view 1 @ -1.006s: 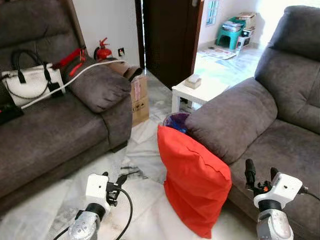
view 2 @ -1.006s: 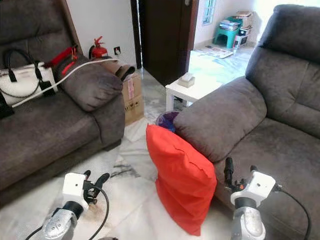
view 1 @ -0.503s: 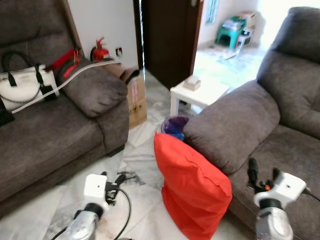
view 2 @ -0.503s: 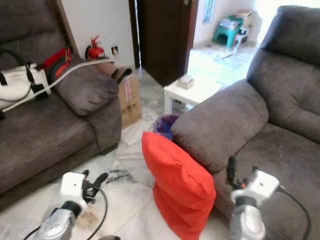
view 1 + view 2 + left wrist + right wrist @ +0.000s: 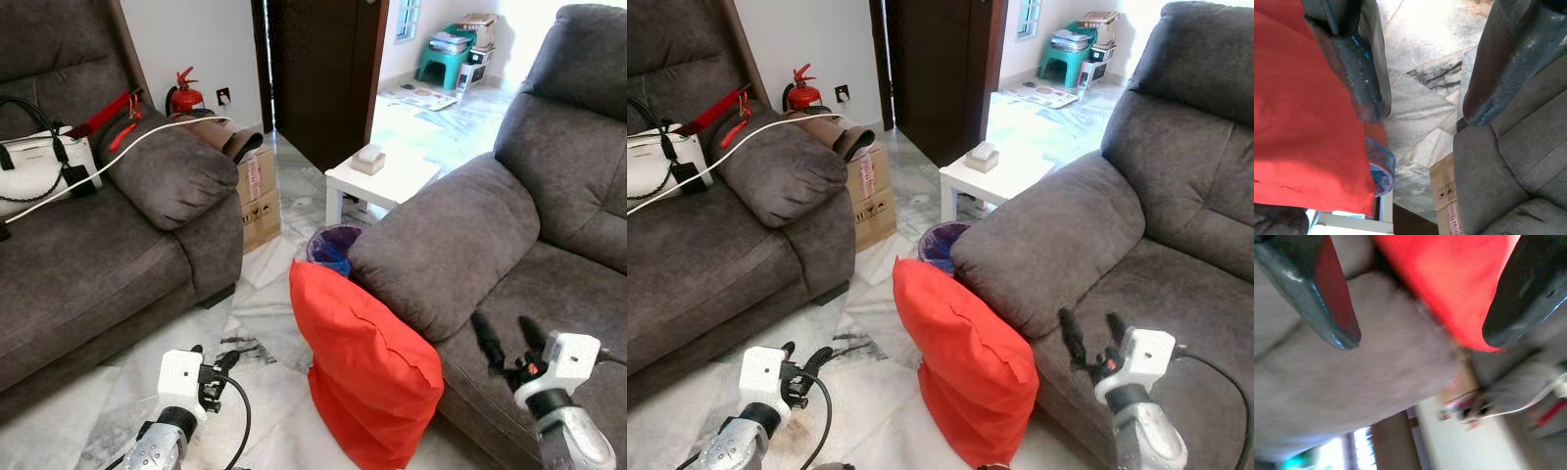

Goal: Move the pillow to the sofa from floor

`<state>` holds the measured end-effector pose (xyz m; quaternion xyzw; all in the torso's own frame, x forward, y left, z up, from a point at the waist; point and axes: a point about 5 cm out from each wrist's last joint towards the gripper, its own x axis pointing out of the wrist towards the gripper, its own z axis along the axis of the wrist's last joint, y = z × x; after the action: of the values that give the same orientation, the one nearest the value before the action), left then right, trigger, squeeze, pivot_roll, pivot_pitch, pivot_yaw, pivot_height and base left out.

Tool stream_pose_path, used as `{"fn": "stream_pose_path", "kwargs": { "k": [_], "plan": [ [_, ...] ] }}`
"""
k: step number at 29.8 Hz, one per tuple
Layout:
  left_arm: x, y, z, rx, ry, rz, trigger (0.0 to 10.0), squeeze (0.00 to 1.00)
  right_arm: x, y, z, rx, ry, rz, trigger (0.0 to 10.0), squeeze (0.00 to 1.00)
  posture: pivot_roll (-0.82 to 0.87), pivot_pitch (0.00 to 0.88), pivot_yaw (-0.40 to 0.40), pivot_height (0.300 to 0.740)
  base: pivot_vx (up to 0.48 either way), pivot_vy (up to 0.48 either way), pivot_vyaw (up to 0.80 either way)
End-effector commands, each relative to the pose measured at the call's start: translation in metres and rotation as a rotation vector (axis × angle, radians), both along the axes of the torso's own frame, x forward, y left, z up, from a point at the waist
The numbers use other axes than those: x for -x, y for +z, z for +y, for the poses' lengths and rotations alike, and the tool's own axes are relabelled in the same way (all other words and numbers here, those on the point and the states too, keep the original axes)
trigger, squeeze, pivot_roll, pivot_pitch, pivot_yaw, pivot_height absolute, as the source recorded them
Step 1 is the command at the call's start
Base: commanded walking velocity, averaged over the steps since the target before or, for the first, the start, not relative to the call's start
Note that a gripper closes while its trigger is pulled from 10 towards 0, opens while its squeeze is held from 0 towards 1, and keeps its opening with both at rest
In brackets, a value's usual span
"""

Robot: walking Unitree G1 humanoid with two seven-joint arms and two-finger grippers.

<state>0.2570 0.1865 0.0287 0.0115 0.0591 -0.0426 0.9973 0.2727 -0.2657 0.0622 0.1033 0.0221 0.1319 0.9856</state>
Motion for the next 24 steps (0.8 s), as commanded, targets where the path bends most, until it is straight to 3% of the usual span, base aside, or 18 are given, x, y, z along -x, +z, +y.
{"fn": "stream_pose_path", "kwargs": {
  "k": [1,4,8,18,24],
  "plan": [
    [0.001,-0.001,0.003,-0.009,0.0,0.01,10.0,0.0,0.003,0.006,0.001,0.021,0.105,0.011,10.0,1.0,0.01,0.064,0.044,0.616,0.0,0.0,0.0],
    [0.001,-0.001,0.004,-0.009,-0.001,0.011,10.0,0.0,0.013,-0.003,0.007,0.053,0.204,0.064,10.0,1.0,0.0,0.068,0.048,0.616,0.0,0.0,0.0],
    [0.001,-0.001,0.003,-0.013,-0.008,0.011,10.0,0.0,0.022,-0.016,0.022,0.055,0.243,0.105,10.0,1.0,0.0,0.072,0.052,0.616,0.0,0.0,0.0],
    [-0.001,0.003,0.002,-0.021,-0.003,-0.008,10.0,0.0,0.002,-0.023,0.058,-0.028,0.067,0.089,10.0,1.0,0.03,0.082,0.037,0.616,0.0,0.0,0.0],
    [0.005,0.002,0.006,-0.026,0.02,-0.012,10.0,0.0,-0.007,-0.022,0.069,-0.043,0.071,0.091,10.0,1.0,0.06,0.088,0.022,0.616,0.0,0.0,0.0]
  ]
}}
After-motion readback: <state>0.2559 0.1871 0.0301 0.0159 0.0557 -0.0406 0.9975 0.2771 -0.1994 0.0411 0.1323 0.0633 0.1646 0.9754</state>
